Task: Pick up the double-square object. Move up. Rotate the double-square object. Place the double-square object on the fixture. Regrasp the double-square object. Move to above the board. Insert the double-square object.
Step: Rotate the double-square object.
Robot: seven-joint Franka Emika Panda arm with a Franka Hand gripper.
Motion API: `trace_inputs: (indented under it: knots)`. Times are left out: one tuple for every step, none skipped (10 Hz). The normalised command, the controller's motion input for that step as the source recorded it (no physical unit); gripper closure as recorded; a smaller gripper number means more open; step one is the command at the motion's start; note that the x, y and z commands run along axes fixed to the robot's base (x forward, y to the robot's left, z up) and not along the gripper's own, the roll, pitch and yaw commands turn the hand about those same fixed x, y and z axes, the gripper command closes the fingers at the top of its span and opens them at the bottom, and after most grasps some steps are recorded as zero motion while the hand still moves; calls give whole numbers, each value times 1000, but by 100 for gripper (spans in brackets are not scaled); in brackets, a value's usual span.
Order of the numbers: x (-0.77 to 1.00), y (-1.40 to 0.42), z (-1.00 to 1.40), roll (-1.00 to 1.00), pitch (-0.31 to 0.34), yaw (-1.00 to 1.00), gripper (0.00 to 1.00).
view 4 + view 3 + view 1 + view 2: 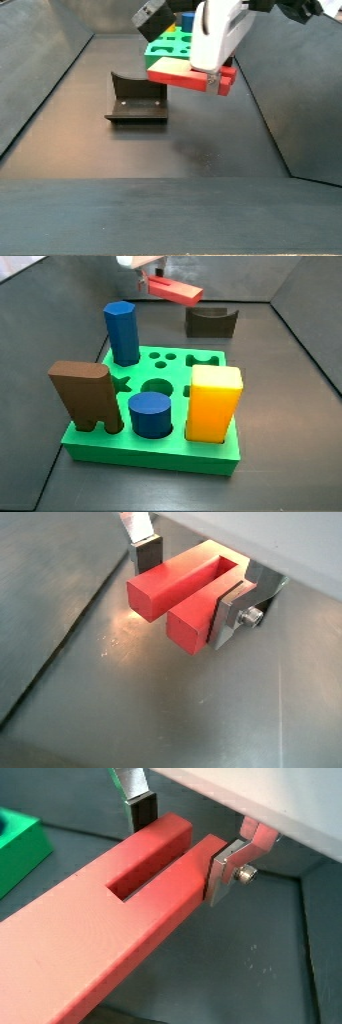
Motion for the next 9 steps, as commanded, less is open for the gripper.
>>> trace_inputs:
  knots:
    - [19,14,-22,-4,-7,-1000,100]
    - [19,14,-22,-4,-7,-1000,100]
    - [19,14,-22,-5,-7,-1000,100]
    - [19,14,-22,-5,-8,-1000,100]
    - [19,14,-22,-6,-9,-1000,100]
    - [18,14,-22,-7,-10,-1000,100]
    - [18,15,-23,-7,-10,-1000,100]
    - [18,15,-23,-9,-12,-1000,100]
    - [17,15,-23,-10,-14,-1000,100]
